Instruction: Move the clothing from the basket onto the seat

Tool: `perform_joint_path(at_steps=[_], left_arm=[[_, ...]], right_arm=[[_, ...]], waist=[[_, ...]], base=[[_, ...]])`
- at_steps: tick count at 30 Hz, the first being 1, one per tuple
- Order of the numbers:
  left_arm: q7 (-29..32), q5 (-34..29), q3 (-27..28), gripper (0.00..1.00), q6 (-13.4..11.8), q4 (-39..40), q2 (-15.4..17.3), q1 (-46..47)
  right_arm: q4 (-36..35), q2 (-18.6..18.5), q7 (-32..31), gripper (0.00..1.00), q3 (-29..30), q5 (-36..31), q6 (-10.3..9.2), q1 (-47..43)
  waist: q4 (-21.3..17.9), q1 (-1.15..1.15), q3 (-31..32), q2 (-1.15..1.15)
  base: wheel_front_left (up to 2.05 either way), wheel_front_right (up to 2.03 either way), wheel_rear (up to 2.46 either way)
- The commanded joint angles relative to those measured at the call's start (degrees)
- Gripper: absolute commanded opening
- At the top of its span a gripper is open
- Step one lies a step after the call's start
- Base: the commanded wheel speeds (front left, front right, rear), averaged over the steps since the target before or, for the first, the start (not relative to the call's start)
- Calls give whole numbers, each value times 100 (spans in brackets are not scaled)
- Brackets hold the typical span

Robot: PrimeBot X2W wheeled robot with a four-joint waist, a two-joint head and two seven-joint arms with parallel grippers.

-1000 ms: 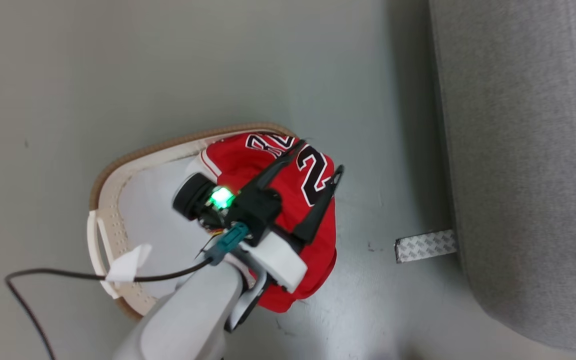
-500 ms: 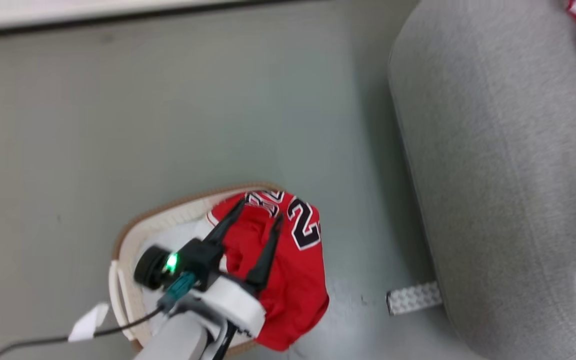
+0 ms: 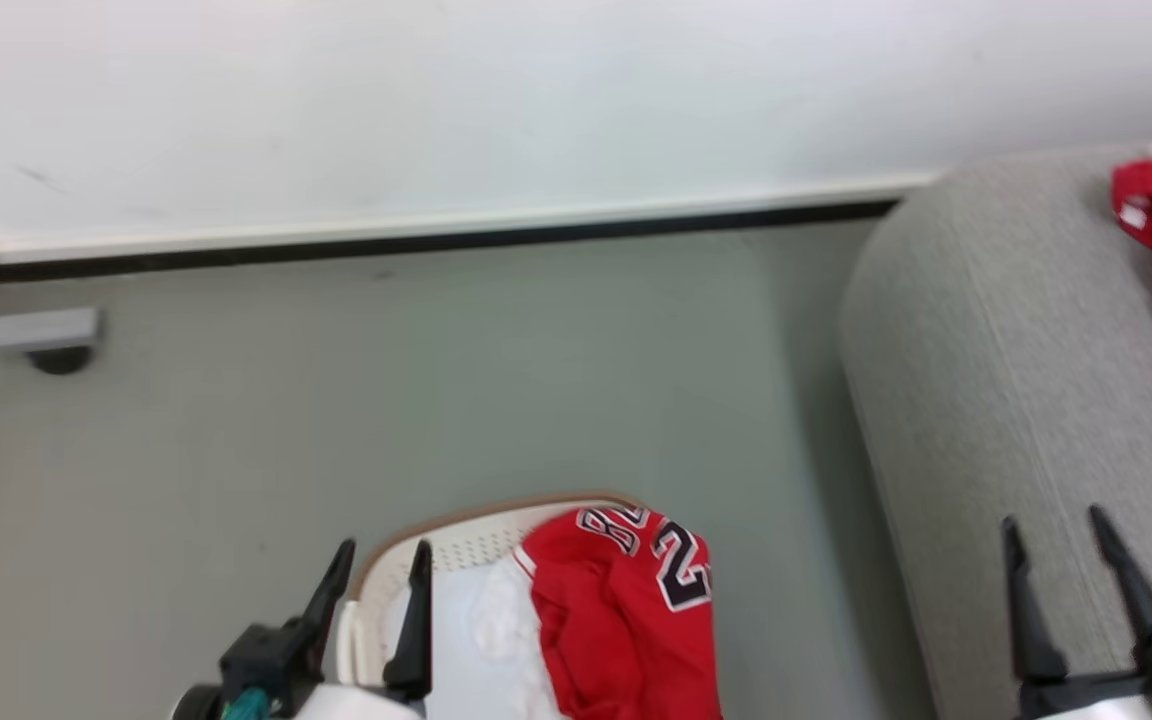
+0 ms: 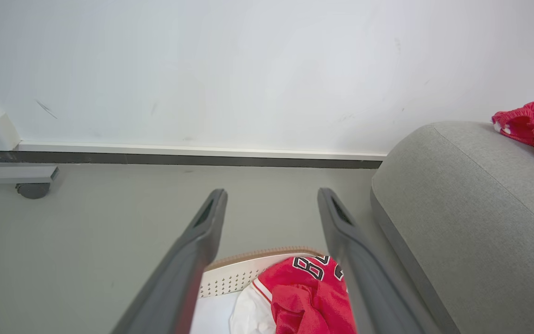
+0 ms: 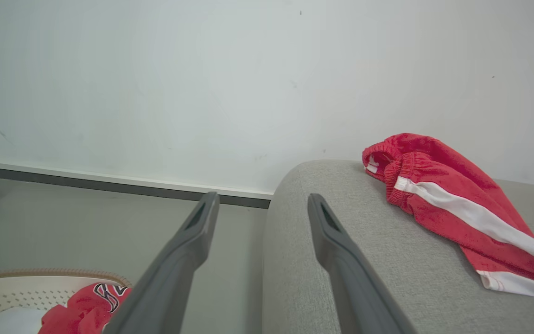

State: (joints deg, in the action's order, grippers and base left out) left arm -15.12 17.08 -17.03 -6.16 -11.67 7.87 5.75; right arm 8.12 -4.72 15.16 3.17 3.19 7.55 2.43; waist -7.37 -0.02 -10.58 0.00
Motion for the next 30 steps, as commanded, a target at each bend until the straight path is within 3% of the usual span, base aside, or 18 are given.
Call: perform_joint_path(at_steps=[1,8,16,25,30], left_arm=[[-3,-98,48,100,11,28,-14,-130],[-4,-324,607,100,201,133,-196,-688],[-5,-546,920,100,446,178,-352,-997],[-5,-717,1118,100,652,189,-436,-970],[-4,-710,1109,100,725,147,-460,-780]], right_arm=[[2,25,-2,100,-37,38,-13,-115],[162,90,-1,100,-277,108,-12,-387],[308,148,-1,100,-331,178,-12,-564],[323,170,-1,100,-339,197,-13,-456],[249,171,-1,100,-284,213,-13,-262]], waist=[[305,2,302,0],[599,2,750,0],[608,2,1078,0],[392,2,1058,0],[78,2,817,0]], base=[[0,0,0],[0,0,0],[0,0,0],[0,0,0],[0,0,0]])
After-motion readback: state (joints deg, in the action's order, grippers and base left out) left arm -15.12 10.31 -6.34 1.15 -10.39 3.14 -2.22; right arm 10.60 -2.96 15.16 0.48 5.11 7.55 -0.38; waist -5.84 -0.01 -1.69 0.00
